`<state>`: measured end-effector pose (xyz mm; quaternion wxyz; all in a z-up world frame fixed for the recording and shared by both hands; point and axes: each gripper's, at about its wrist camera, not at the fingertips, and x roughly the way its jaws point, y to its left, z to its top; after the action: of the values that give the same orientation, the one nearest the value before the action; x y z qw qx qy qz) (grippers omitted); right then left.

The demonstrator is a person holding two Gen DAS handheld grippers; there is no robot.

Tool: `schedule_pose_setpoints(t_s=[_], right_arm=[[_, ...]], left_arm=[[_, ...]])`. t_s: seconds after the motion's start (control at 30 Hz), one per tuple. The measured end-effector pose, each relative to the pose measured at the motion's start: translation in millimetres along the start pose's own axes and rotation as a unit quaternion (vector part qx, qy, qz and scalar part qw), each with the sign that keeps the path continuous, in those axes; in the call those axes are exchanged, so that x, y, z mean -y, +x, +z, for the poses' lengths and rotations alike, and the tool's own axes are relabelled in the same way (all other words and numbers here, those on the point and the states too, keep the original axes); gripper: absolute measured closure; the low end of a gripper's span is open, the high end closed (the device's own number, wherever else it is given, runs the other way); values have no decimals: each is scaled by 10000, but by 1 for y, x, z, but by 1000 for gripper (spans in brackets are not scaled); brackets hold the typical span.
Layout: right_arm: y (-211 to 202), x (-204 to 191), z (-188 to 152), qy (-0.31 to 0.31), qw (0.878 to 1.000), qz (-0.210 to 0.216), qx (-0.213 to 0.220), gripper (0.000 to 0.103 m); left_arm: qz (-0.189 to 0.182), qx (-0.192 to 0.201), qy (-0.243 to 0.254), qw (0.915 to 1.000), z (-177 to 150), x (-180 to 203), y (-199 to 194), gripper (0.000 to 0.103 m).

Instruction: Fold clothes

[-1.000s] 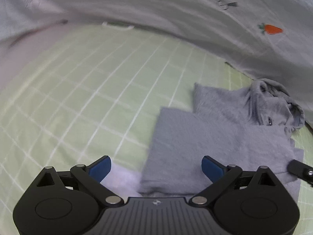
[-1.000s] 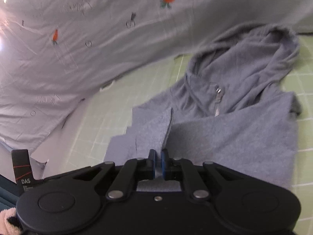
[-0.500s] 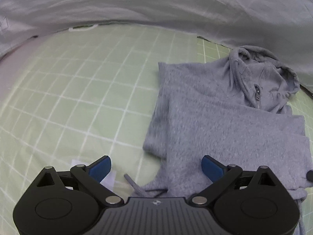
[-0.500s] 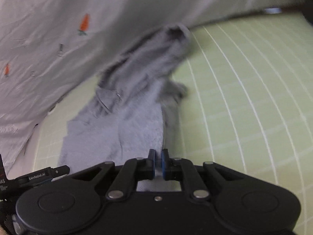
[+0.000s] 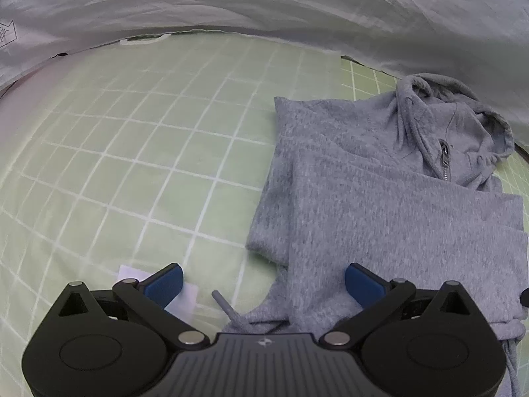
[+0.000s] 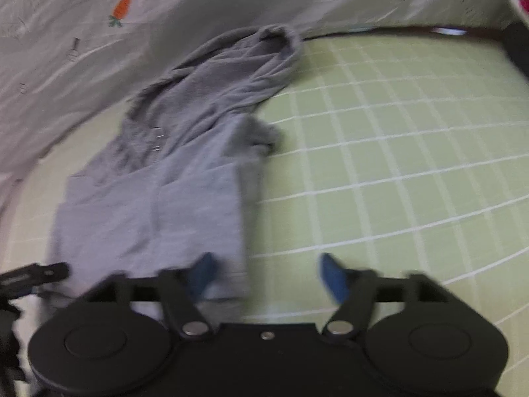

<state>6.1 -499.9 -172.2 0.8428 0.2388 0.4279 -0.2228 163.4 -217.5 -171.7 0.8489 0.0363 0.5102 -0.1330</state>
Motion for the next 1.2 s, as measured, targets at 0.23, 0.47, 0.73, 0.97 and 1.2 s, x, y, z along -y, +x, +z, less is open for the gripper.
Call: schedule_pose_setpoints(t_s=[0.23, 0.47, 0.73, 0.97, 1.2], right_arm=[[9, 13, 17, -266, 9974, -599, 284, 3], [30, 34, 52, 120, 9956, -745, 549, 3], [61, 44, 111, 591, 9906, -729, 999, 2], [99, 36, 155, 609, 9895, -596, 1167, 2], [120, 36, 158, 279, 9801, -1658, 1055, 2]], left_arm=[[290, 439, 462, 9975, 26, 18, -15, 0], [-129, 815, 744, 9938, 93, 43, -1, 0], [-726, 772, 1002, 9893, 168, 103, 59, 0], [-67, 725, 1927, 9786, 187, 154, 115, 0], [790, 1110, 666, 9884, 204, 117, 113, 0]])
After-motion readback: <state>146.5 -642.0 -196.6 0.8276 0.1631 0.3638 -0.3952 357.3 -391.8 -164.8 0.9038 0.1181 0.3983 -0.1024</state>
